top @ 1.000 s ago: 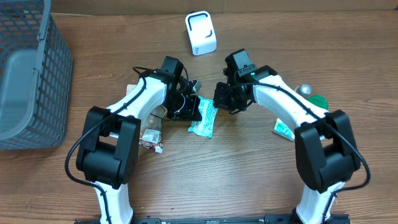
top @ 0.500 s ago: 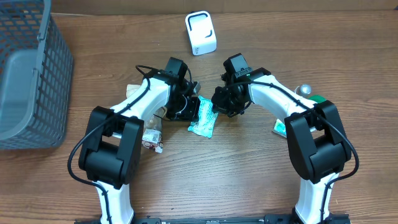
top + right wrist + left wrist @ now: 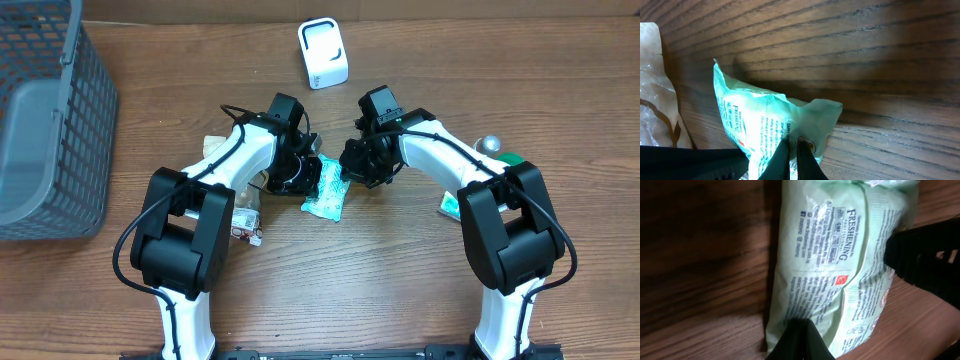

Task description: Scan the item barcode

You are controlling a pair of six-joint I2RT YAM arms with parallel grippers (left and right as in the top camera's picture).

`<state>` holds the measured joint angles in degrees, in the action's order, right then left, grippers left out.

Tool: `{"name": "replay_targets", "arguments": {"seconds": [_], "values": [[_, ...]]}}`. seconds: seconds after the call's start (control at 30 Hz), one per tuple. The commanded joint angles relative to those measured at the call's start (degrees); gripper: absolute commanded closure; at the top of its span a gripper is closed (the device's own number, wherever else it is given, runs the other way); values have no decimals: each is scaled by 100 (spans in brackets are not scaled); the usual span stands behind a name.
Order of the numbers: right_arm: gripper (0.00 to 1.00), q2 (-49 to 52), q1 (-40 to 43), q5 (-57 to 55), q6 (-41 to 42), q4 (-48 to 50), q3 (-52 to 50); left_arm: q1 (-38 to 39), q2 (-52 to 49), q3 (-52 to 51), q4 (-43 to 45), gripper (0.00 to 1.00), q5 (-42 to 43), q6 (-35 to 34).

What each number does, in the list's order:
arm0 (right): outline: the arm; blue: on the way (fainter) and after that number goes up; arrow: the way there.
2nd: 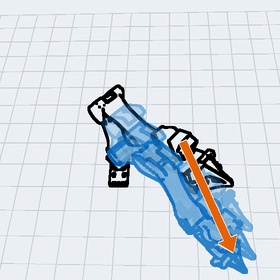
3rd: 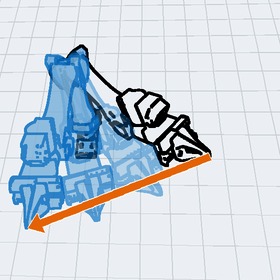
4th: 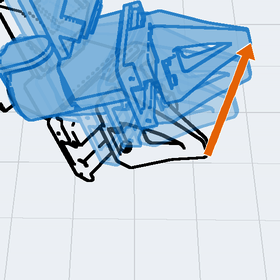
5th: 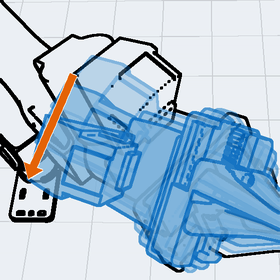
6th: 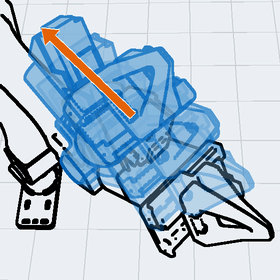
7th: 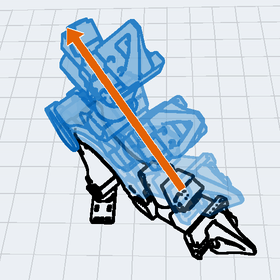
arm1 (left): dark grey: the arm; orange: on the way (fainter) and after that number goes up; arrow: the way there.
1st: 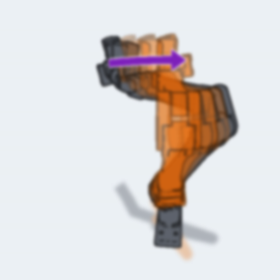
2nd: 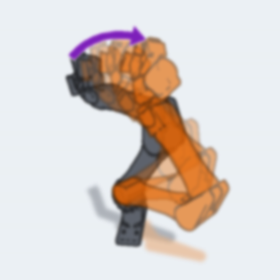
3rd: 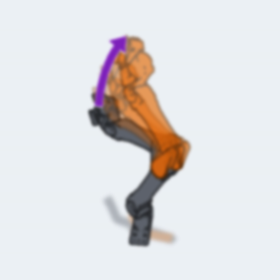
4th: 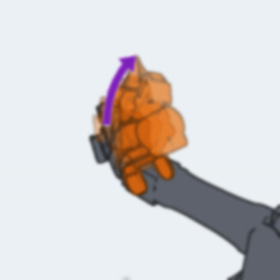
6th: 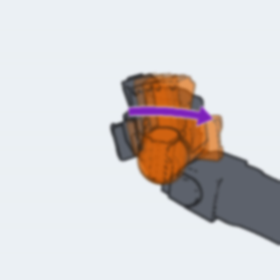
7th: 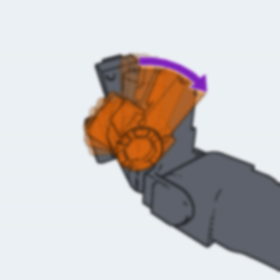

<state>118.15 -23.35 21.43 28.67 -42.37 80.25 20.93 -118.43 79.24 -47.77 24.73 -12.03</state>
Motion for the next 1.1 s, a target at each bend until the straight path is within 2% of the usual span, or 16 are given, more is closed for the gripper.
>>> {"name": "replay_targets", "arguments": {"seconds": [0.0, 0.4, 1.07], "values": [[96, 157, -13, -251, -26, 9, 72, -63, -337, -98, -317, 96, -588, -87], [96, 157, -13, -251, -26, 11, 72, -262, -326, 866, -1086, 96, -476, -175], [96, 157, -13, -249, -24, 11, 72, -264, -328, 901, -933, 96, -612, -173]]}}
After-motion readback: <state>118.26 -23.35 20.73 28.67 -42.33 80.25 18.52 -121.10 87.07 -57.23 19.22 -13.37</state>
